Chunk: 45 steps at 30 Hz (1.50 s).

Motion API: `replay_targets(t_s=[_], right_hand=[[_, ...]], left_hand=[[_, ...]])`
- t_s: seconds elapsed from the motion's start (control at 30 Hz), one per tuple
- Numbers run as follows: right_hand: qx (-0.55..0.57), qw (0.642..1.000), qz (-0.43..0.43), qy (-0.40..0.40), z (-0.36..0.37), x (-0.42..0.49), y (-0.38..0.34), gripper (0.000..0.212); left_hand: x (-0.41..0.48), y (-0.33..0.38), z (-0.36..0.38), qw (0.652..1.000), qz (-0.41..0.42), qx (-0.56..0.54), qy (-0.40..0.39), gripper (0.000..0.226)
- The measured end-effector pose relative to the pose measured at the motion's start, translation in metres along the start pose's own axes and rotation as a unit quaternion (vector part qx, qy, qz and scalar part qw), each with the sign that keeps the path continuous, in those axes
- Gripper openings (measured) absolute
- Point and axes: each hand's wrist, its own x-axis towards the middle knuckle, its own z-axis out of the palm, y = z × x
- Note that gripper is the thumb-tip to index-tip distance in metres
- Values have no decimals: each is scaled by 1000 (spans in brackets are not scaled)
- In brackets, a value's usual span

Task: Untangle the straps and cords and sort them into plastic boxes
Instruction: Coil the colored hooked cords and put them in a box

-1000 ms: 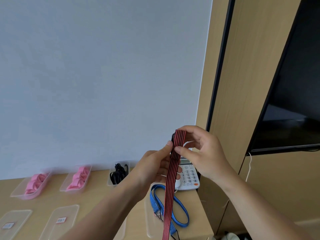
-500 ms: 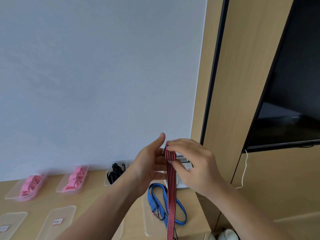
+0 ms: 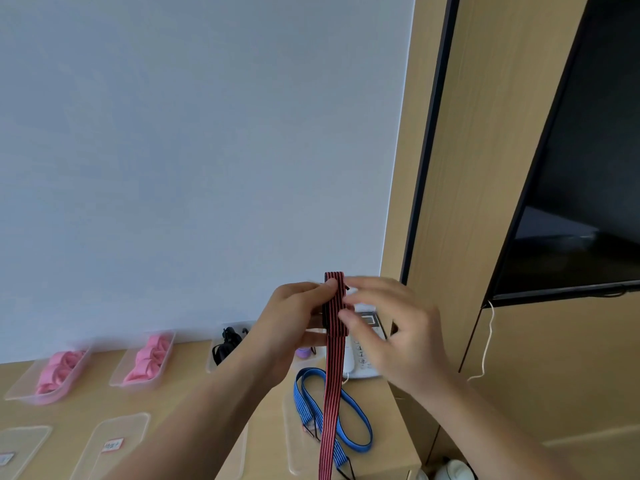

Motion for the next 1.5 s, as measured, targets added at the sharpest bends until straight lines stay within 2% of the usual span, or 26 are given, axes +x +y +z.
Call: replay_targets(t_s=[0.07, 0.13, 0.17, 0.27, 0.33, 0.43, 0.53, 0.77, 1.03, 1.23, 1.33, 1.4, 1.5], right_hand=[[41, 991, 125, -17, -1, 8, 0, 27], [112, 955, 252, -111, -4, 17, 5, 34], [141, 938, 279, -152, -6, 20, 8, 33], [162, 927, 276, -194, -11, 26, 12, 29], [179, 925, 281, -183, -12, 28, 11, 27], [201, 921, 294, -158, -12, 29, 10, 27], [182, 934, 274, -140, -12, 29, 9, 28], [146, 954, 255, -60, -8, 29, 9, 33], [63, 992, 107, -28, -3, 13, 1, 33], [4, 999, -11, -30, 8, -7, 2, 36], [-14, 998, -55, -36, 13, -16, 3, 30], [-29, 995, -78, -52, 13, -21, 5, 29], [-32, 992, -74, -96, 8, -26, 5, 28]], left_hand=[[-1, 0, 2, 1000, 15, 11, -6, 33], [-1, 1, 2, 999, 31, 22, -9, 33], [-2, 0, 2, 999, 37, 26, -8, 32], [-5, -2, 3, 999, 42, 28, -9, 33], [-7, -3, 2, 999, 34, 14, -8, 37], [-8, -2, 3, 1000, 16, 3, -6, 55], [-8, -4, 4, 1000, 9, 1, -9, 65], [-8, -19, 5, 998, -26, -21, -45, 65], [-2, -22, 6, 998, -53, -31, -24, 63], [2, -18, -3, 994, -53, -92, -7, 43], [3, -19, -2, 993, -53, -106, -5, 34], [3, -19, -1, 994, -47, -99, -1, 33], [2, -20, -3, 995, -30, -91, 12, 43]])
